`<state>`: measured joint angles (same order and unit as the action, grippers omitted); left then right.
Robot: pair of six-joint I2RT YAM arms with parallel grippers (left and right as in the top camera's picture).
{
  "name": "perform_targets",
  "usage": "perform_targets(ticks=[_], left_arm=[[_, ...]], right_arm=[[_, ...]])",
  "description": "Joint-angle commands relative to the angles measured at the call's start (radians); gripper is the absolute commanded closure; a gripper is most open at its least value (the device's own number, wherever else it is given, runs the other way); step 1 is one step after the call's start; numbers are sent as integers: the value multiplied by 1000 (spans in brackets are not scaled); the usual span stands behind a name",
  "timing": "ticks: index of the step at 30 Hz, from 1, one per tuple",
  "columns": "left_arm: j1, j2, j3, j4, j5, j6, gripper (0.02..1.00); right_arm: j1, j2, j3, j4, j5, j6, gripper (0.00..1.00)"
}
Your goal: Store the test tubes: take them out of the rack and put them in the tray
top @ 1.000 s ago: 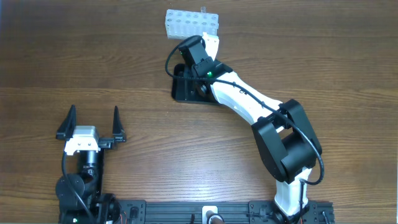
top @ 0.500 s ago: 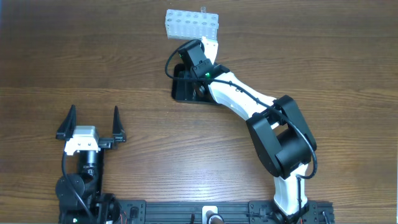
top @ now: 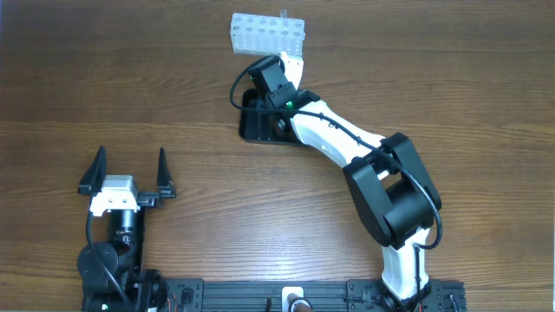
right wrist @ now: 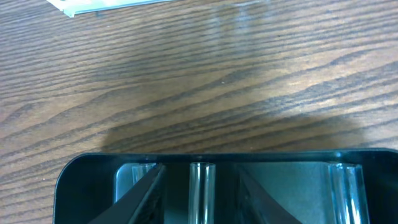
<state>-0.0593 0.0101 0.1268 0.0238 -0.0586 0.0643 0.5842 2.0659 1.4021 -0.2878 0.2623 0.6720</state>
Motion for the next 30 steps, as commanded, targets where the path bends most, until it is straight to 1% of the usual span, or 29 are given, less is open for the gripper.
perform_targets(ticks=[1,4,7,10,12,14,15,17,23,28,30], left_arm=[[5,-7,-3,4,11,14,18],[5,-7,-3,4,11,14,18],[5,-7,-3,4,11,14,18],[5,-7,-3,4,11,14,18],[5,-7,-3,4,11,14,18],[5,-7,-3,4,11,14,18],[5,-7,-3,4,11,14,18],[5,-7,-3,4,11,14,18],[5,-7,-3,4,11,14,18],[5,-7,-3,4,11,14,18],[5,-7,-3,4,11,14,18]], right_arm=[[12,-28,-2,-2,-33,-76,634],[23,-109,-2,-17,-40,-117,627],[26,-195,-2,-14,-6,-176,623],[25,-248,-2,32,91,-267,621],[17,-254,-2,97,171,-359,610],[5,-244,-2,166,230,-436,608],[-2,-235,-2,197,245,-464,606],[-20,-214,-2,261,254,-507,595],[-82,-141,26,380,251,-519,509],[-110,-46,143,353,251,-539,498],[-112,3,213,328,251,-539,441]])
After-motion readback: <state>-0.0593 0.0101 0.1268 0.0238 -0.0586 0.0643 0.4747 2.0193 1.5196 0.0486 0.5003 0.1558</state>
